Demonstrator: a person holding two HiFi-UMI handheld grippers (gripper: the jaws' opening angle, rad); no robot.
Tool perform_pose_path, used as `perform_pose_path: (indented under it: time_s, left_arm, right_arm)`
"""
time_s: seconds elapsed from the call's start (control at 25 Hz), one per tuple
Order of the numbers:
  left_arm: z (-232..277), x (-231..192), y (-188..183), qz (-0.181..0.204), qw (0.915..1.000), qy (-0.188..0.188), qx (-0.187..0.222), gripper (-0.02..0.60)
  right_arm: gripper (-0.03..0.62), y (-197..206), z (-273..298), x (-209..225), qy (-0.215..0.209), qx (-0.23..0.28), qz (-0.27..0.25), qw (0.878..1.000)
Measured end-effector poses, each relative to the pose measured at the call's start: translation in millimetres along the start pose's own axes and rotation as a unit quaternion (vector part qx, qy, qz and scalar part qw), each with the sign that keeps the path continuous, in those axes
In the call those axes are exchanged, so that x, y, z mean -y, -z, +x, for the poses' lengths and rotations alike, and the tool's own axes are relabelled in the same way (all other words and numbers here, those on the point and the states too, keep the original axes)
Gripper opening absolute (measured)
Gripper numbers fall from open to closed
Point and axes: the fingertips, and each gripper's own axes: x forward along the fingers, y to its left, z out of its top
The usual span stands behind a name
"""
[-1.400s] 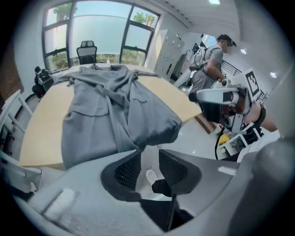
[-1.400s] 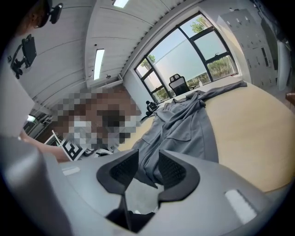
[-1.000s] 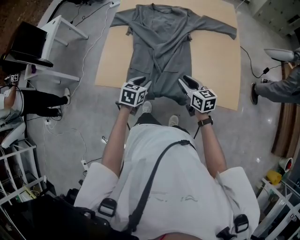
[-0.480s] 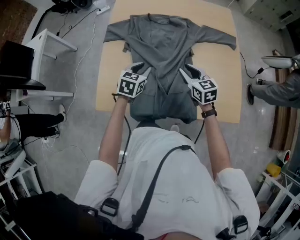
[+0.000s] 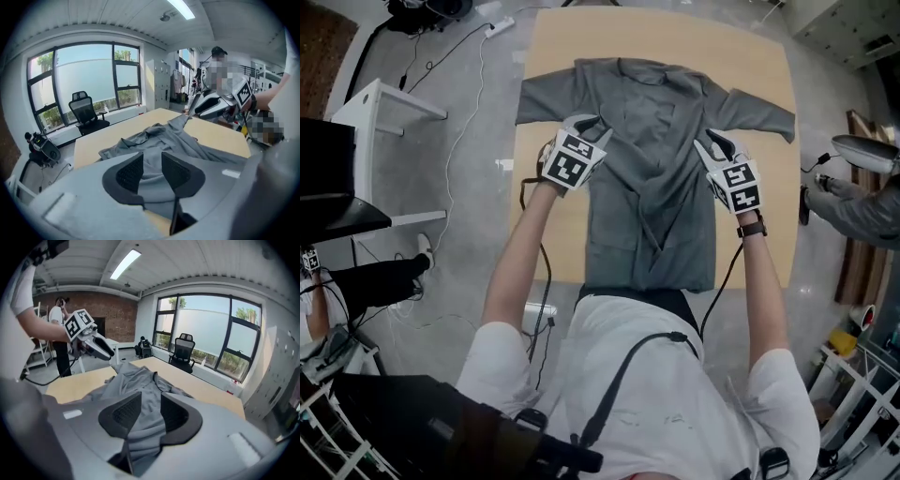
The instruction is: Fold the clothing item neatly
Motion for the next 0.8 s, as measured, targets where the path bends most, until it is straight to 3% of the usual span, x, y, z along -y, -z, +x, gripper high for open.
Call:
perform_pose_path:
  time_s: [0.2, 0.52, 0.64, 0.72, 0.8]
  left_arm:
    - [52, -56, -7, 0.02, 0.9994, -0.016, -0.025, 0.129]
    - [143, -126, -10, -0.027, 0.9968, -0.038, -0.065, 0.129]
    - [179, -147, -5, -0.003, 0.9954, -0.043, -0.086, 0.129]
    - [201, -154, -2, 0.024, 0.9934, -0.046, -0.102, 0.129]
    - [221, -159, 3, 0.041, 0.9911, -0.048, -0.117, 0.14]
  right_arm:
    - [0.14, -6, 59, 56, -0.015, -0.022, -0.024, 0.999]
    - [0.153, -5, 165, 107, -0.062, -0.051, -0.032, 0.996]
    - [0.156, 7, 198, 110, -0.081, -0.082, -0.055, 0.992]
    - [0.209, 20, 218, 116, -0.087, -0.102, -0.06, 0.989]
    - [0.21, 36, 234, 120, -0.093, -0.123, -0.058, 0.986]
